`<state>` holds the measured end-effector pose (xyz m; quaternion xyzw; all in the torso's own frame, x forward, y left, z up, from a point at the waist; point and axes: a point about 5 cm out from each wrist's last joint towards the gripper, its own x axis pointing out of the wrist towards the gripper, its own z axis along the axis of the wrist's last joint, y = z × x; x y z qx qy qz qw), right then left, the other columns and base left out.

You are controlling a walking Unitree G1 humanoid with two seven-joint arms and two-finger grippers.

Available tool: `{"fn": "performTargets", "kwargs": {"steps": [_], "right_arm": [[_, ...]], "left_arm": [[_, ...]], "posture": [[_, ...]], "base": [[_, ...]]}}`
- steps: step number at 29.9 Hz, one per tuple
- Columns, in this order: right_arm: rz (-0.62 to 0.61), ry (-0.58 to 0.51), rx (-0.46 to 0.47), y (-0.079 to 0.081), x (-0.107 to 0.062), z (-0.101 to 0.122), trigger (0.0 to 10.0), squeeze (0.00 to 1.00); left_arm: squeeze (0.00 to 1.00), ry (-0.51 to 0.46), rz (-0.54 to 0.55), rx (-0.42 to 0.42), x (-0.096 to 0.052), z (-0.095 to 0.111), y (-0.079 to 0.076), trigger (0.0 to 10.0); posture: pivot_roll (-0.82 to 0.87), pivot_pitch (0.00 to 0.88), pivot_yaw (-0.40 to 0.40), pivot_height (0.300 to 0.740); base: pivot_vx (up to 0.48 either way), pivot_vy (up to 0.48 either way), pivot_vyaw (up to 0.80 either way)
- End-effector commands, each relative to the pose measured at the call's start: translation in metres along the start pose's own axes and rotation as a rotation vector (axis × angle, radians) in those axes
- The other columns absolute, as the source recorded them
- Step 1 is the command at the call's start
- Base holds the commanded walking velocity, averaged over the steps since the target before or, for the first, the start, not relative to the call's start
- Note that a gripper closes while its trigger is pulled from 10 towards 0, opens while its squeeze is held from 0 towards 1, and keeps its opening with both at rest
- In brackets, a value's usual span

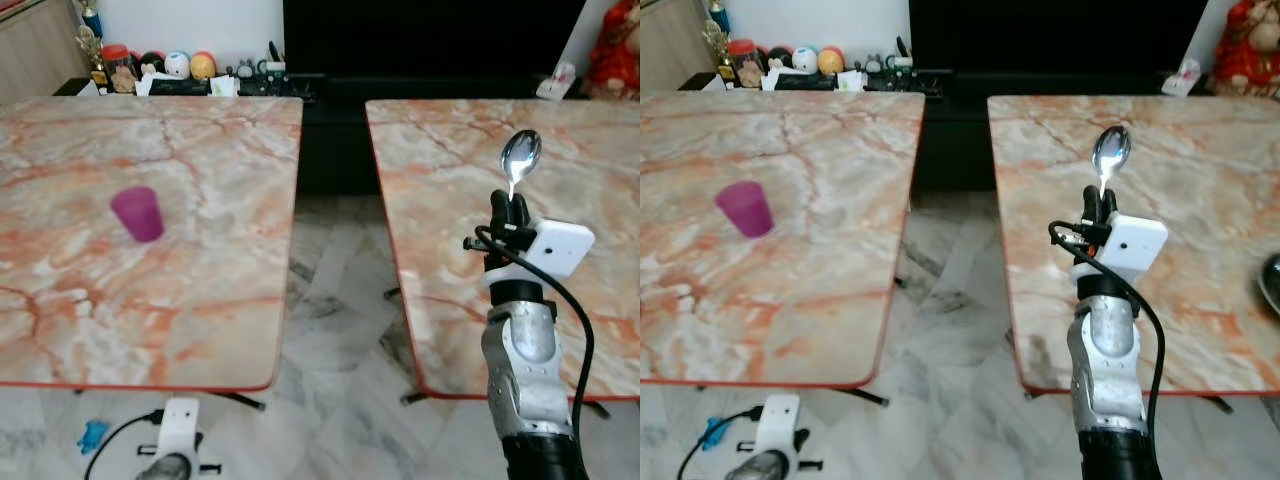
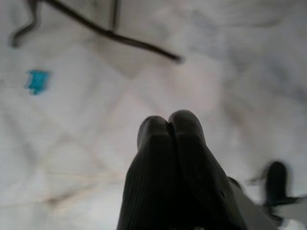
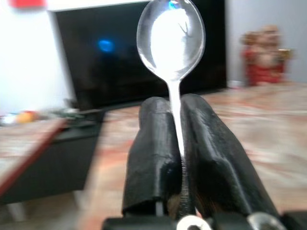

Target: Setting the table

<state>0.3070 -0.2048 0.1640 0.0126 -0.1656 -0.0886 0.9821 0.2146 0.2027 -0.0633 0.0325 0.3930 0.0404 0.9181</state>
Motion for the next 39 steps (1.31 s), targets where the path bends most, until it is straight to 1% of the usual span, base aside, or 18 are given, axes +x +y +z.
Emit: {"fn": "performTargets", "kwargs": {"steps": [1, 4, 8, 10, 14, 19, 23, 26, 28, 30, 32, 34, 39], "right_arm": [[0.032, -0.032, -0.004, 0.010, 0.004, 0.007, 10.0, 0.00], [0.046, -0.037, -0.021, 0.012, 0.004, 0.009, 10.0, 0.00], [0.051, -0.035, -0.022, 0.012, 0.005, 0.009, 10.0, 0.00], [0.053, -0.042, 0.000, 0.012, 0.004, 0.010, 10.0, 0.00], [0.037, -0.044, 0.018, 0.010, 0.005, 0.011, 10.0, 0.00], [0.044, -0.042, 0.016, 0.011, 0.005, 0.010, 10.0, 0.00], [0.031, -0.040, 0.026, 0.009, 0.006, 0.010, 10.0, 0.00], [-0.005, -0.024, 0.043, 0.004, 0.007, 0.008, 10.0, 0.00], [-0.012, -0.020, 0.036, 0.003, 0.007, 0.008, 10.0, 0.00], [-0.011, -0.019, 0.049, 0.002, 0.008, 0.008, 10.0, 0.00], [-0.005, -0.022, 0.028, 0.002, 0.008, 0.009, 10.0, 0.00], [-0.006, -0.040, 0.031, 0.002, 0.007, 0.011, 10.0, 0.00], [-0.009, -0.037, 0.038, 0.003, 0.007, 0.010, 10.0, 0.00]], "left_arm": [[0.00, 0.016, -0.002, -0.004, -0.001, -0.005, 0.001, 10.0], [0.00, 0.016, -0.002, -0.004, -0.001, -0.005, 0.001, 10.0], [0.00, 0.017, -0.003, -0.001, -0.001, -0.005, 0.002, 10.0], [0.00, 0.017, -0.003, -0.002, -0.001, -0.005, 0.002, 10.0], [0.00, 0.013, -0.006, -0.005, -0.001, -0.003, 0.002, 10.0], [0.00, 0.013, -0.008, 0.000, -0.001, -0.003, 0.003, 10.0], [0.00, 0.014, -0.010, 0.002, -0.001, -0.004, 0.003, 10.0], [0.00, 0.016, -0.012, 0.004, -0.001, -0.004, 0.002, 10.0], [0.00, 0.016, -0.013, 0.004, -0.001, -0.004, 0.002, 10.0], [0.00, 0.017, -0.014, 0.005, -0.001, -0.004, 0.002, 10.0], [0.00, 0.017, -0.014, 0.006, -0.001, -0.004, 0.002, 10.0], [0.00, 0.017, -0.014, 0.007, -0.001, -0.004, 0.002, 10.0], [0.00, 0.017, -0.014, 0.009, -0.001, -0.004, 0.002, 10.0]], "posture": [[0.05, 0.058, -0.009, 0.740], [0.05, 0.059, -0.008, 0.740], [0.05, 0.054, -0.007, 0.740], [0.05, 0.052, -0.006, 0.740], [0.04, 0.046, -0.005, 0.740], [0.04, 0.036, -0.005, 0.740], [0.04, 0.029, -0.005, 0.740], [0.04, 0.022, -0.006, 0.740], [0.04, 0.021, -0.006, 0.740], [0.04, 0.018, -0.005, 0.740], [0.04, 0.018, -0.005, 0.740], [0.04, 0.015, -0.006, 0.740], [0.04, 0.015, -0.004, 0.740]], "base": [[0.000, -0.247, 0.00], [0.000, -0.349, 0.41], [0.000, -0.347, 0.80], [0.000, -0.343, 0.61], [0.000, -0.337, 0.00], [0.000, -0.330, 0.00], [0.000, -0.331, 0.00], [0.000, -0.330, 0.00], [0.000, -0.330, 0.00], [0.000, -0.334, -0.80], [0.000, -0.330, -0.80], [0.000, -0.330, 0.00], [0.000, -0.332, 0.00]]}}
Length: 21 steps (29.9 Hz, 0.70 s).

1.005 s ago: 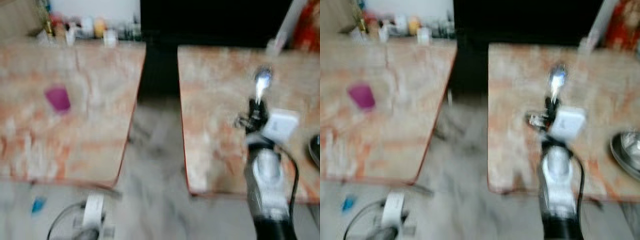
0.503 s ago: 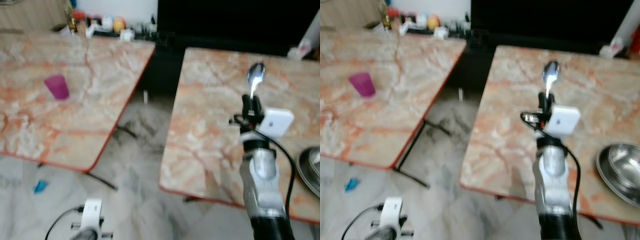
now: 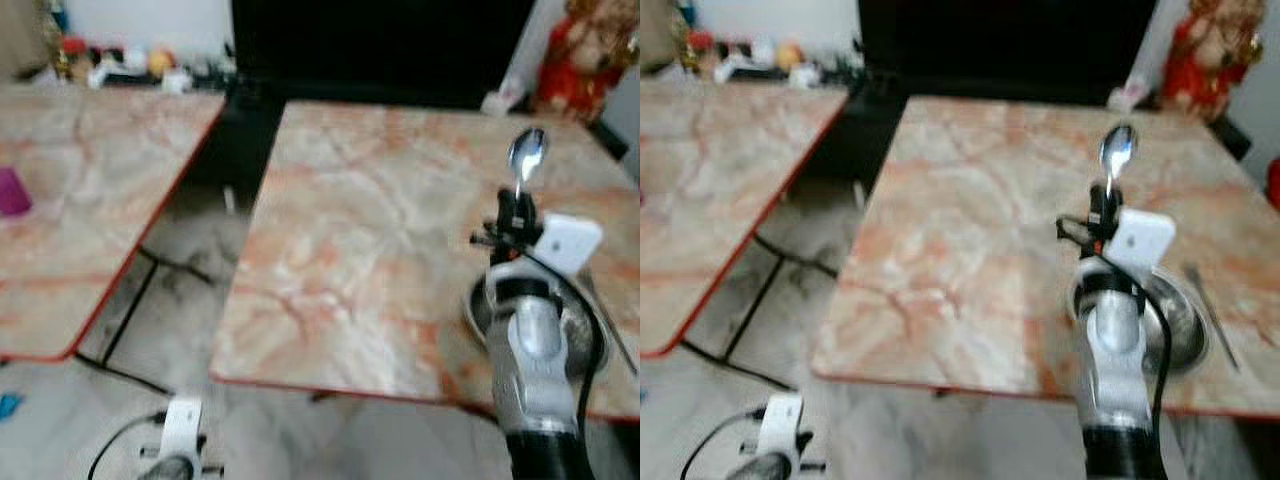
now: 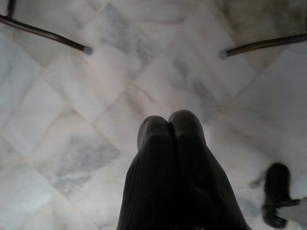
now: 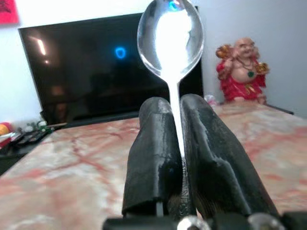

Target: Setting the table

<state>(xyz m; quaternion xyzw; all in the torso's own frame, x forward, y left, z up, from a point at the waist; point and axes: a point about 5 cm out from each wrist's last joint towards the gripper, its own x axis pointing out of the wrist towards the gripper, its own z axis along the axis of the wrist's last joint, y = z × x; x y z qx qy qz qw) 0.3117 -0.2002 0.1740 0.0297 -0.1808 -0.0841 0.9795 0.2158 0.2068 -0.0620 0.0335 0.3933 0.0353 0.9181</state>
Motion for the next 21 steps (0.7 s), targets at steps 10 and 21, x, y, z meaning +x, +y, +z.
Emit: {"fn": "performTargets", "kwargs": {"steps": [10, 21], "right_arm": [[-0.020, -0.007, -0.002, -0.0033, 0.0011, 0.0022, 10.0, 0.00], [-0.018, -0.006, 0.001, -0.0017, 0.0022, 0.0023, 10.0, 0.00]], "left_arm": [[0.00, 0.017, -0.002, 0.001, -0.0011, -0.0056, -0.0009, 10.0], [0.00, 0.022, 0.004, -0.004, -0.0015, -0.0070, 0.0009, 10.0]], "posture": [[0.04, 0.034, 0.001, 0.740], [0.04, 0.045, 0.001, 0.740]], "base": [[0.000, -0.331, 0.00], [0.000, -0.331, 0.00]]}}
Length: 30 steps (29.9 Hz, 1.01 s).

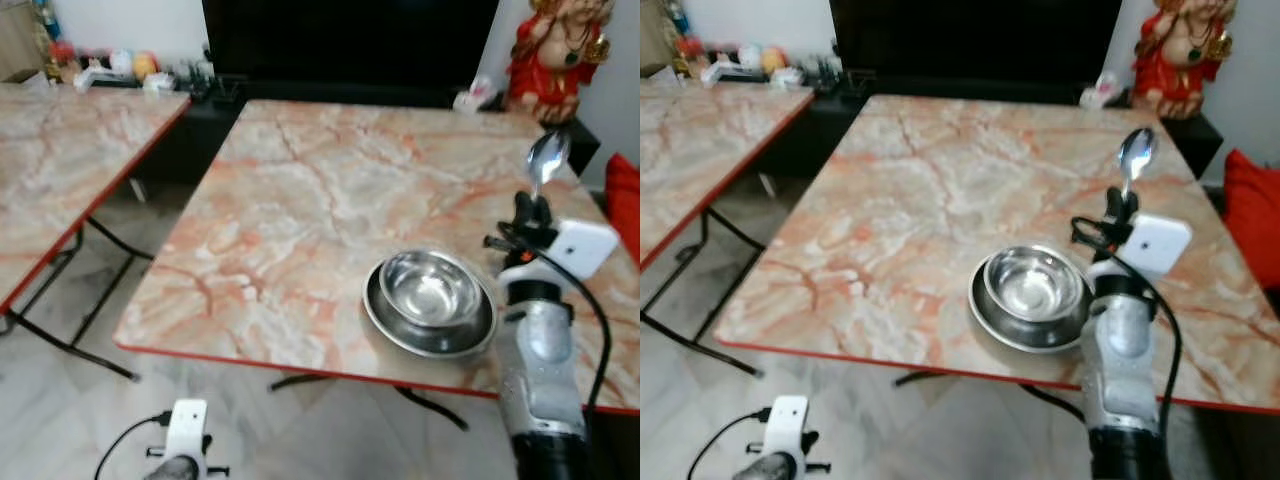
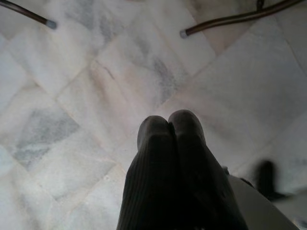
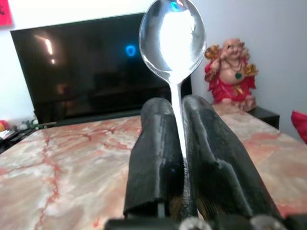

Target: Setting the table

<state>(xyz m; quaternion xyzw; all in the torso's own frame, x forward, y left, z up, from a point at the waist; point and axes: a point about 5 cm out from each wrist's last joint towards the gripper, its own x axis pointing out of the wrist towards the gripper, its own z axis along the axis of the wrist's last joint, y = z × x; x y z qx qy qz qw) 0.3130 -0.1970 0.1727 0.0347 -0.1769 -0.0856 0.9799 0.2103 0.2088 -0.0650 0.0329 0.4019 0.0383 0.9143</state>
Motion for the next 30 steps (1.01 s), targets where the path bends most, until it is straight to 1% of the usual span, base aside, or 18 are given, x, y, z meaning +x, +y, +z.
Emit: {"fn": "performTargets", "kwargs": {"steps": [1, 3, 10, 15, 18, 19, 22, 28, 30], "right_arm": [[-0.014, -0.014, -0.008, -0.005, 0.002, 0.004, 10.0, 0.00], [-0.015, -0.012, -0.008, -0.005, 0.002, 0.004, 10.0, 0.00], [-0.017, -0.008, -0.006, -0.004, 0.002, 0.003, 10.0, 0.00], [-0.027, -0.007, -0.015, -0.007, 0.004, 0.004, 10.0, 0.00], [-0.029, -0.008, -0.018, -0.008, 0.005, 0.005, 10.0, 0.00], [-0.030, -0.007, -0.022, -0.009, 0.005, 0.005, 10.0, 0.00], [-0.032, -0.007, -0.021, -0.010, 0.006, 0.004, 10.0, 0.00], [-0.048, -0.002, -0.022, -0.013, 0.008, 0.005, 10.0, 0.00], [-0.054, -0.001, -0.032, -0.015, 0.009, 0.005, 10.0, 0.00]], "left_arm": [[0.00, 0.003, 0.000, -0.002, 0.000, -0.001, -0.001, 10.0], [0.00, 0.004, 0.000, -0.002, 0.000, -0.001, -0.001, 10.0], [0.00, 0.007, 0.007, -0.005, 0.000, -0.001, 0.001, 10.0], [0.00, 0.013, 0.004, -0.006, 0.000, -0.001, 0.000, 10.0], [0.00, 0.015, 0.005, -0.018, 0.000, -0.002, 0.001, 10.0], [0.00, 0.016, 0.008, -0.035, 0.000, -0.003, 0.001, 10.0], [0.00, 0.022, 0.015, -0.042, 0.000, -0.003, 0.001, 10.0], [0.00, 0.024, 0.012, -0.035, 0.000, -0.004, 0.001, 10.0], [0.00, 0.021, 0.010, -0.030, 0.000, -0.003, 0.002, 10.0]], "posture": [[0.05, 0.046, 0.002, 0.740], [0.05, 0.047, 0.002, 0.740], [0.05, 0.051, 0.003, 0.740], [0.05, 0.055, 0.004, 0.740], [0.05, 0.054, 0.004, 0.740], [0.05, 0.054, 0.003, 0.740], [0.05, 0.054, 0.002, 0.740], [0.05, 0.054, 0.004, 0.740], [0.05, 0.055, 0.004, 0.740]], "base": [[0.000, -0.330, 0.00], [0.000, -0.319, 0.00], [0.000, 0.000, 0.00], [0.000, 0.000, 0.00], [0.000, 0.000, 0.00], [0.000, 0.000, 0.00], [0.000, 0.000, 0.00], [0.000, 0.480, 0.00], [0.000, 0.189, 0.00]]}}
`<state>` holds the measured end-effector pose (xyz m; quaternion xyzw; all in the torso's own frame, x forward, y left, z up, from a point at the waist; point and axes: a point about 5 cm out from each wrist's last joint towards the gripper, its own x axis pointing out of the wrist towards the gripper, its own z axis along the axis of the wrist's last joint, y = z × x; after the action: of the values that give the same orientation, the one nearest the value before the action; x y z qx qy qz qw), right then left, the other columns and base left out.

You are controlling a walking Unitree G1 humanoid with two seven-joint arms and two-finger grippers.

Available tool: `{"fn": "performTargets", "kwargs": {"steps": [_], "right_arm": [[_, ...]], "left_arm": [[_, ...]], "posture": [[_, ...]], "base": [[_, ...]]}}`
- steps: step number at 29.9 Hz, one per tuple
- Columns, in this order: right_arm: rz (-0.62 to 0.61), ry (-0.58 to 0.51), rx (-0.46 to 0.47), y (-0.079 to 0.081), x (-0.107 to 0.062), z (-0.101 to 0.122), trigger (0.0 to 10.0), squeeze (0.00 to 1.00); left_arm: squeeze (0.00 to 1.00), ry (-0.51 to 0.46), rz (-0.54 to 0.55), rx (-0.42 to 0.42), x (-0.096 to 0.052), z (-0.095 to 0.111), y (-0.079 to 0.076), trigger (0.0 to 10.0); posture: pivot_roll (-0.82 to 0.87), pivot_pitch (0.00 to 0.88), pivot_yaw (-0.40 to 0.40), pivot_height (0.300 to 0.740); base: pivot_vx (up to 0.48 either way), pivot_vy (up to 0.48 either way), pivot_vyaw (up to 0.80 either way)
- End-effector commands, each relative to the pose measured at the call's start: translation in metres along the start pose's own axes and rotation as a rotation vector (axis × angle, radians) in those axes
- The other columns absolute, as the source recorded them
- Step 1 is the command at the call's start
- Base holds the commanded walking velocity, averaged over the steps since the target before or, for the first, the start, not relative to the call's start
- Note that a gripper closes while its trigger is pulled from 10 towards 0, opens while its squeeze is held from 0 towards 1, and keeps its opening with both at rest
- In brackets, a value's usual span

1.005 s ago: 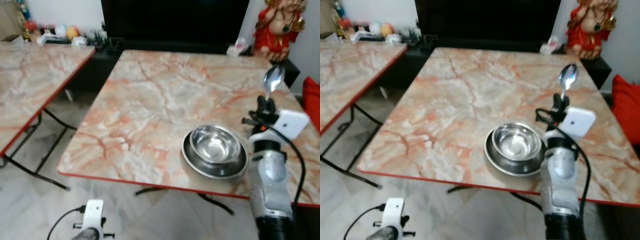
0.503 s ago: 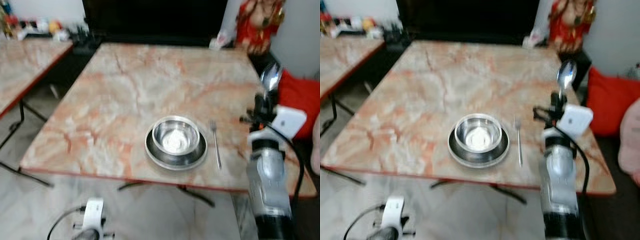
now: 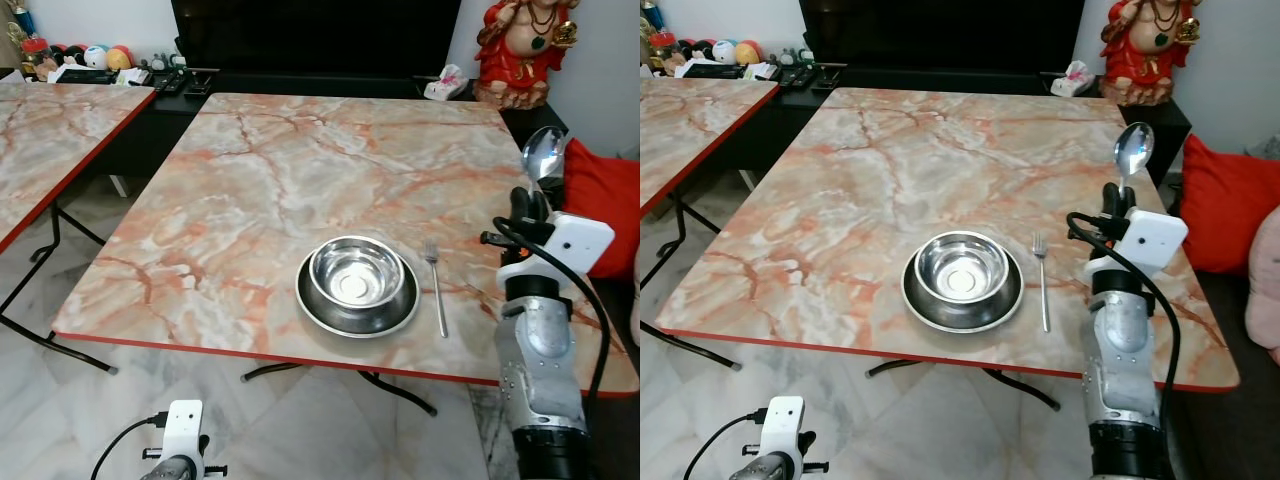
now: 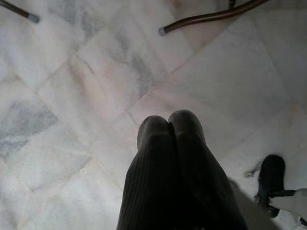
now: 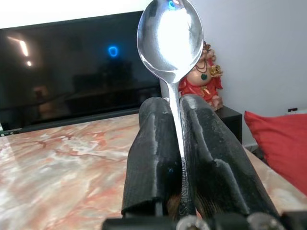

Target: Setting the table

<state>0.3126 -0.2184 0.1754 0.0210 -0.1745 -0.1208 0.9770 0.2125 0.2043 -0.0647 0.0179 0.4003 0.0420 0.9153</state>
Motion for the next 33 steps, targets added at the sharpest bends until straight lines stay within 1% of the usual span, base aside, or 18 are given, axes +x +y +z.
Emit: {"fn": "performTargets", "kwargs": {"steps": [1, 9, 10, 11, 15, 16, 17, 19, 20, 22, 26, 29, 33], "right_arm": [[0.009, -0.001, 0.005, 0.006, 0.004, 0.002, 10.0, 0.00], [-0.009, 0.008, -0.023, 0.001, 0.010, 0.003, 10.0, 0.00], [-0.014, 0.018, -0.042, 0.000, 0.012, 0.002, 10.0, 0.00], [-0.032, 0.032, -0.069, -0.007, 0.016, 0.002, 10.0, 0.00], [-0.045, 0.034, -0.101, -0.014, 0.022, 0.004, 10.0, 0.00], [-0.053, 0.047, -0.125, -0.020, 0.026, 0.005, 10.0, 0.00], [-0.061, 0.089, -0.169, -0.029, 0.032, 0.005, 10.0, 0.00], [-0.063, 0.167, -0.234, -0.038, 0.038, -0.002, 10.0, 0.00], [-0.059, 0.222, -0.225, -0.045, 0.041, -0.005, 10.0, 0.00], [-0.031, 0.277, -0.243, -0.050, 0.046, -0.009, 10.0, 0.00], [0.041, 0.349, -0.227, -0.049, 0.051, -0.015, 10.0, 0.00], [0.052, 0.371, -0.214, -0.049, 0.052, -0.017, 10.0, 0.00], [0.042, 0.415, -0.163, -0.049, 0.056, -0.022, 10.0, 0.00]], "left_arm": [[0.00, 0.023, 0.015, 0.003, -0.001, -0.005, 0.006, 10.0], [0.00, 0.027, 0.012, 0.005, -0.001, -0.005, 0.006, 10.0], [0.00, 0.027, 0.010, 0.007, -0.001, -0.005, 0.006, 10.0], [0.00, 0.027, 0.009, 0.006, -0.001, -0.005, 0.005, 10.0], [0.00, 0.027, 0.007, 0.007, -0.001, -0.005, 0.005, 10.0], [0.00, 0.027, 0.006, 0.007, -0.001, -0.005, 0.005, 10.0], [0.00, 0.027, 0.005, 0.008, -0.001, -0.005, 0.005, 10.0], [0.00, 0.028, 0.004, 0.010, -0.001, -0.005, 0.005, 10.0], [0.00, 0.029, 0.003, 0.012, -0.001, -0.005, 0.004, 10.0], [0.00, 0.030, 0.002, 0.012, -0.001, -0.005, 0.004, 10.0], [0.00, 0.032, -0.001, 0.012, -0.001, -0.006, 0.004, 10.0], [0.00, 0.035, -0.003, 0.011, -0.001, -0.006, 0.004, 10.0], [0.00, 0.042, -0.005, 0.009, -0.001, -0.007, 0.005, 10.0]], "posture": [[0.05, 0.055, 0.004, 0.740], [0.05, 0.055, 0.007, 0.740], [0.05, 0.056, 0.008, 0.740], [0.05, 0.056, 0.009, 0.740], [0.05, 0.056, 0.011, 0.740], [0.05, 0.056, 0.012, 0.740], [0.04, 0.057, 0.014, 0.740], [0.04, 0.057, 0.016, 0.740], [0.04, 0.057, 0.016, 0.740], [0.04, 0.058, 0.015, 0.740], [0.04, 0.060, 0.017, 0.740], [0.05, 0.062, 0.018, 0.740], [0.05, 0.065, 0.019, 0.740]], "base": [[0.000, 0.000, 0.00], [0.000, 0.000, 0.00], [0.000, 0.000, 0.00], [0.000, 0.000, 0.00], [0.000, 0.000, 0.00], [0.000, 0.000, 0.00], [0.000, 0.000, 0.00], [0.000, 0.000, 0.00], [0.000, 0.000, 0.00], [0.000, 0.000, 0.00], [0.000, 0.000, 0.00], [0.000, 0.000, 0.00], [0.000, 0.000, 0.00]]}}
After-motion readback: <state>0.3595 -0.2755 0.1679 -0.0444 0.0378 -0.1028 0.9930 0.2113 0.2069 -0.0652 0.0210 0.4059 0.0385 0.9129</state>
